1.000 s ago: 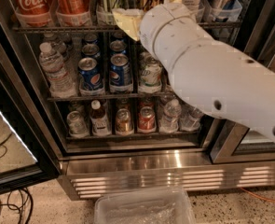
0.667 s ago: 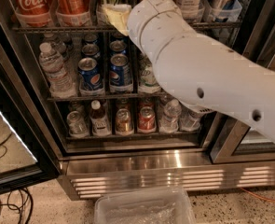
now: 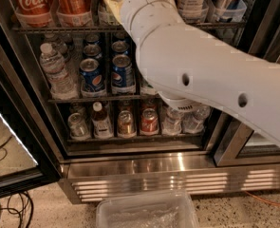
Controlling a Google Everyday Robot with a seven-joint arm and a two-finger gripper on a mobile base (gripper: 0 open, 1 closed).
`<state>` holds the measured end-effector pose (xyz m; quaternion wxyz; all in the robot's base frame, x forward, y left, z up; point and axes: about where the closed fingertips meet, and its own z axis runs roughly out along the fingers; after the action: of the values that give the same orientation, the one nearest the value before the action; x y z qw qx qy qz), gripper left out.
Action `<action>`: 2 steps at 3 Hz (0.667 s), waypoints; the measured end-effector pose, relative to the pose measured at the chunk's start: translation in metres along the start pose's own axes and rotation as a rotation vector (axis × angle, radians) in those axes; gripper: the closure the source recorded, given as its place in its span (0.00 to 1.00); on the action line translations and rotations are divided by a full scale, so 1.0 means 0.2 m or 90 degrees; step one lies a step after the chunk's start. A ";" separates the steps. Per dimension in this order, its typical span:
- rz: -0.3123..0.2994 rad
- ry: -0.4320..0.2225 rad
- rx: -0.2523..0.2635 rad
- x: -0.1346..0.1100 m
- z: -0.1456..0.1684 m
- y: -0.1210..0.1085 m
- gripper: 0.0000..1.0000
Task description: Pick orange can from top shelf of fridge
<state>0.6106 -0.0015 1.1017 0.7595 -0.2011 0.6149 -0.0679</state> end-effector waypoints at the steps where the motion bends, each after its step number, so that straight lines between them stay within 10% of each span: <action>1: -0.016 0.014 0.039 -0.04 -0.07 -0.04 0.26; 2: -0.022 0.035 0.069 -0.05 -0.16 -0.07 0.26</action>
Offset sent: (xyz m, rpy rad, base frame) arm -0.0505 -0.0295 0.0066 -0.0156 0.0283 -0.2015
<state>0.5795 -0.0173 1.1109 0.7510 -0.1679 0.6273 -0.1197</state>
